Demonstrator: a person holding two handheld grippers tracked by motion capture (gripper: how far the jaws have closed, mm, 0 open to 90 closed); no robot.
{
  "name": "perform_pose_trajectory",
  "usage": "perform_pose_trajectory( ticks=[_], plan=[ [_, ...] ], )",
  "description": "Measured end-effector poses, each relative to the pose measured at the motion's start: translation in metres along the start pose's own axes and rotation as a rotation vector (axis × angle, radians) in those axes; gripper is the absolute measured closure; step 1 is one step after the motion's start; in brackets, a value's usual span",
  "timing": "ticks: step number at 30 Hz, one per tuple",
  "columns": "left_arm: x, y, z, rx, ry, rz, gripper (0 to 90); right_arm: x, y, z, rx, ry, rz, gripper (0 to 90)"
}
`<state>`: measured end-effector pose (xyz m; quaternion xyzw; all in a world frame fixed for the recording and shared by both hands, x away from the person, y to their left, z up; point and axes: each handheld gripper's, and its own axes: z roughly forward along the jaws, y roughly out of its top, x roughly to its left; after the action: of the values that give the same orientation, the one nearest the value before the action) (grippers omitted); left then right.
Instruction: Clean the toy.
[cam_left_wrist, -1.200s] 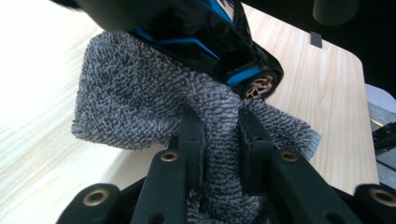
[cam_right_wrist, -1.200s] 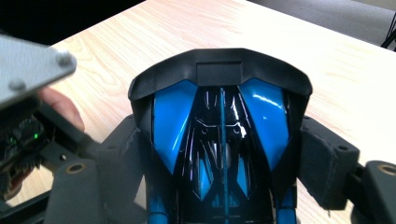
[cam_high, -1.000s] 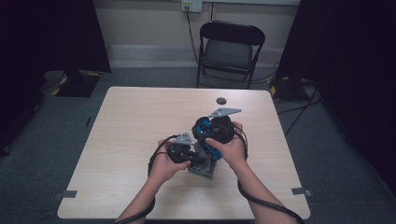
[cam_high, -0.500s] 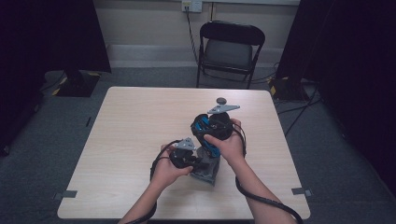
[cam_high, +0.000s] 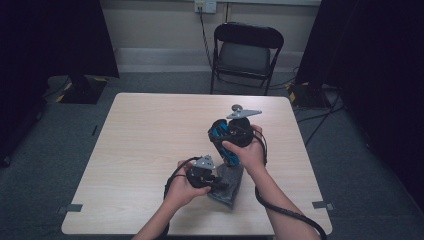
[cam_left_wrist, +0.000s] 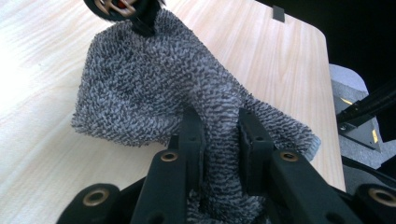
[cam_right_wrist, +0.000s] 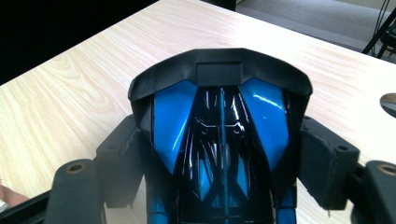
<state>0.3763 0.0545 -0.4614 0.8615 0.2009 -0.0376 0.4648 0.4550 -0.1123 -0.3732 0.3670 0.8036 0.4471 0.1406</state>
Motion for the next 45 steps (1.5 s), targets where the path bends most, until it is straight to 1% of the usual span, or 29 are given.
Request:
perform_pose_trajectory(
  ticks=[2,4,8,12,15,17,19,20,22,23,27,30,33,36,42,45],
  plan=[
    [-0.001,-0.001,0.000,0.002,-0.005,-0.001,74.5,-0.002,-0.001,-0.002,-0.003,-0.006,0.003,25.2],
    [-0.001,-0.002,0.001,-0.002,-0.017,-0.013,74.6,-0.005,-0.002,-0.004,-0.009,-0.009,0.009,25.2],
    [0.001,-0.004,0.000,0.000,-0.012,-0.016,74.5,-0.008,-0.001,-0.009,-0.019,-0.016,0.016,25.2],
    [0.010,-0.006,-0.012,-0.015,0.031,-0.039,74.5,-0.009,-0.002,-0.013,-0.017,-0.008,0.009,25.2],
    [0.020,-0.007,-0.026,-0.036,0.069,-0.064,74.5,-0.010,-0.005,-0.018,-0.018,-0.006,0.005,25.2],
    [0.026,-0.007,-0.036,-0.042,0.099,-0.073,74.5,-0.011,-0.008,-0.020,-0.019,-0.002,0.004,25.2],
    [0.033,-0.006,-0.046,-0.061,0.128,-0.091,74.4,-0.011,-0.013,-0.021,-0.018,0.003,0.000,25.2],
    [0.036,-0.005,-0.051,-0.073,0.136,-0.102,74.3,-0.011,-0.015,-0.022,-0.014,0.007,-0.002,25.2],
    [0.040,-0.002,-0.060,-0.083,0.159,-0.102,74.3,-0.010,-0.020,-0.022,-0.006,0.006,-0.013,25.2],
    [0.042,-0.001,-0.064,-0.083,0.169,-0.102,74.3,-0.010,-0.022,-0.022,-0.005,0.011,-0.010,25.2],
    [0.046,0.005,-0.074,-0.093,0.194,-0.100,74.3,-0.009,-0.031,-0.021,-0.001,0.023,-0.017,25.2],
    [0.048,0.009,-0.078,-0.104,0.205,-0.099,74.3,-0.007,-0.036,-0.021,-0.004,0.029,-0.016,25.2],
    [0.050,0.012,-0.080,-0.113,0.214,-0.101,74.3,-0.005,-0.041,-0.020,0.005,0.034,-0.026,25.2],
    [0.050,0.014,-0.079,-0.131,0.204,-0.104,74.2,-0.003,-0.045,-0.019,0.008,0.040,-0.028,25.2],
    [0.049,0.019,-0.075,-0.125,0.204,-0.090,74.2,0.000,-0.049,-0.016,0.016,0.052,-0.030,25.2],
    [0.048,0.021,-0.074,-0.129,0.199,-0.092,74.2,0.001,-0.049,-0.015,0.019,0.053,-0.037,25.2]
  ],
)
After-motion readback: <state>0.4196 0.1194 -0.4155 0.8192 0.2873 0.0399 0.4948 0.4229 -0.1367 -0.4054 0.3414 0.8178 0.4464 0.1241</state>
